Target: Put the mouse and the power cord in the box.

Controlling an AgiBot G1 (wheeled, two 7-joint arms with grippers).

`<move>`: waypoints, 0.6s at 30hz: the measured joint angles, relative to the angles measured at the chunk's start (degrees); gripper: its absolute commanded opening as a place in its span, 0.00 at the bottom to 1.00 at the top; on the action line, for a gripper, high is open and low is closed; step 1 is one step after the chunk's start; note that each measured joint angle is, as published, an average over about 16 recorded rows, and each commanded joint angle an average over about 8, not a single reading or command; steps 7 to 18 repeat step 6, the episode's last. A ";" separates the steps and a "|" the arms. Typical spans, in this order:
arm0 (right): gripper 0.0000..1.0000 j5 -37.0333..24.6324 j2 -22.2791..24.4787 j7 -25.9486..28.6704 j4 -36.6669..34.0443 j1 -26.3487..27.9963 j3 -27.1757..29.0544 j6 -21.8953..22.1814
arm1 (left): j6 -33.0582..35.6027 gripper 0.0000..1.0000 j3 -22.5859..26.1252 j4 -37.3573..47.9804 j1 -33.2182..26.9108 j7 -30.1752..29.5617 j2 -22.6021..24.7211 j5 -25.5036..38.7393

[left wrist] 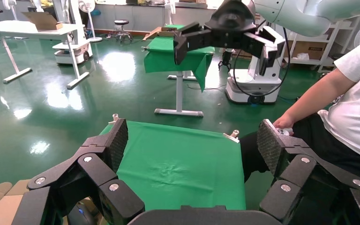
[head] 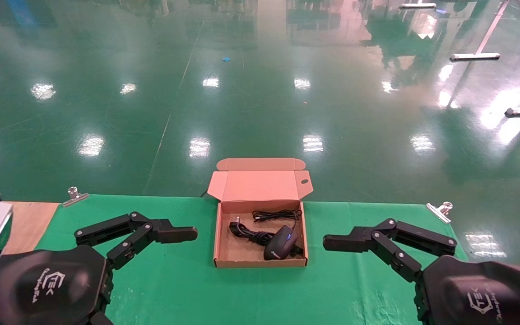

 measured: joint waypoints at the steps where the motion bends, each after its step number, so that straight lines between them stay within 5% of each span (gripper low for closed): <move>1: 1.00 0.22 0.19 0.10 0.20 -0.13 0.18 -0.19 | 0.05 1.00 -0.07 -0.09 0.03 -0.07 -0.02 0.01; 18: 1.00 0.89 0.74 0.33 0.79 -0.53 0.72 -0.77 | 0.14 1.00 -0.21 -0.27 0.10 -0.14 -0.05 0.03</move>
